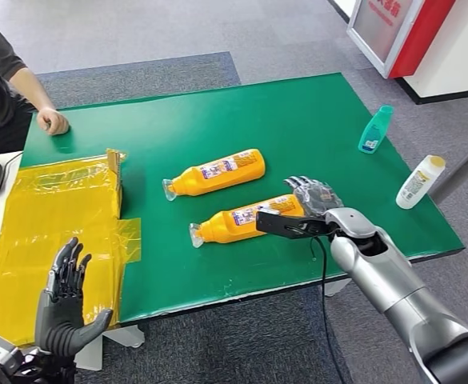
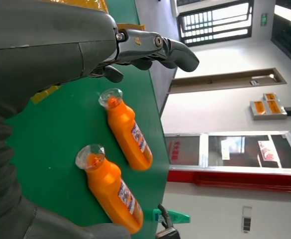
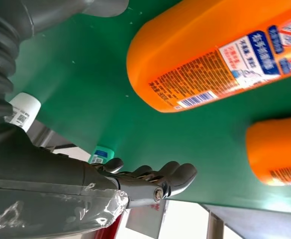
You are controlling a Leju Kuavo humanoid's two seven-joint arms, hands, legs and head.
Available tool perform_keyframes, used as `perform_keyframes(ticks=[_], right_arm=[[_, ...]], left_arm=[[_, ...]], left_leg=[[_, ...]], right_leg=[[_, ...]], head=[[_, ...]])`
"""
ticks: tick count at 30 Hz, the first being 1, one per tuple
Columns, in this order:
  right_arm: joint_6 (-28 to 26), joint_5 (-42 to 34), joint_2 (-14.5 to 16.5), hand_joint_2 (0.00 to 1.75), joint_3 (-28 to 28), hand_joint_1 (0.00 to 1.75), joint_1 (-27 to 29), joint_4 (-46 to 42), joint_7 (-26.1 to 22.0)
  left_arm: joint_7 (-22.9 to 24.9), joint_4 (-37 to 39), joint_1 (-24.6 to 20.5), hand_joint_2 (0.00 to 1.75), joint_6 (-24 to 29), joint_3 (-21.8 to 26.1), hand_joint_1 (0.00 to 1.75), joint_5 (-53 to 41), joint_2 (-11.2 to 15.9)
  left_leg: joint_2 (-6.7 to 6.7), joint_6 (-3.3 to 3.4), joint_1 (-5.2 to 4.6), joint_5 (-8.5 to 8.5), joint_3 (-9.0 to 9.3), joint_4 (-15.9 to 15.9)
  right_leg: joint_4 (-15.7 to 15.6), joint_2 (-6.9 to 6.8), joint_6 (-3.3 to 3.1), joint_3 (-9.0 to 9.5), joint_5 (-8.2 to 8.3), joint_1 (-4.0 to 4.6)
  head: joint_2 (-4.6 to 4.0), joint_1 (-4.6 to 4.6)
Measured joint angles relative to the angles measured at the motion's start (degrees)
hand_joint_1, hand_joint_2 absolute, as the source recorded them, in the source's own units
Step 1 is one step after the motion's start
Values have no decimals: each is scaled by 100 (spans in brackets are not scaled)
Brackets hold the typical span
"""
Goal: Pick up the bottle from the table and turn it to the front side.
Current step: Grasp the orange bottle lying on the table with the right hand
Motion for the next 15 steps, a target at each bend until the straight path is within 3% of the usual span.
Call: perform_keyframes(ticks=[7, 15], right_arm=[[173, 306, 31, 175, 521, 0, -440, 686, 34], [146, 501, 399, 175, 967, 0, -900, 1671, 24]], left_arm=[[-10, 120, -71, 175, 17, -37, 0, -36, 7], [-12, 269, -175, 175, 28, -134, 0, -48, 10]], left_leg=[[0, 0, 0, 0, -4, 0], [0, -6, 1, 6, -4, 0]], right_leg=[[0, 0, 0, -2, 0, 0], [1, 0, -4, -4, 4, 1]], head=[[0, -1], [0, 0]])
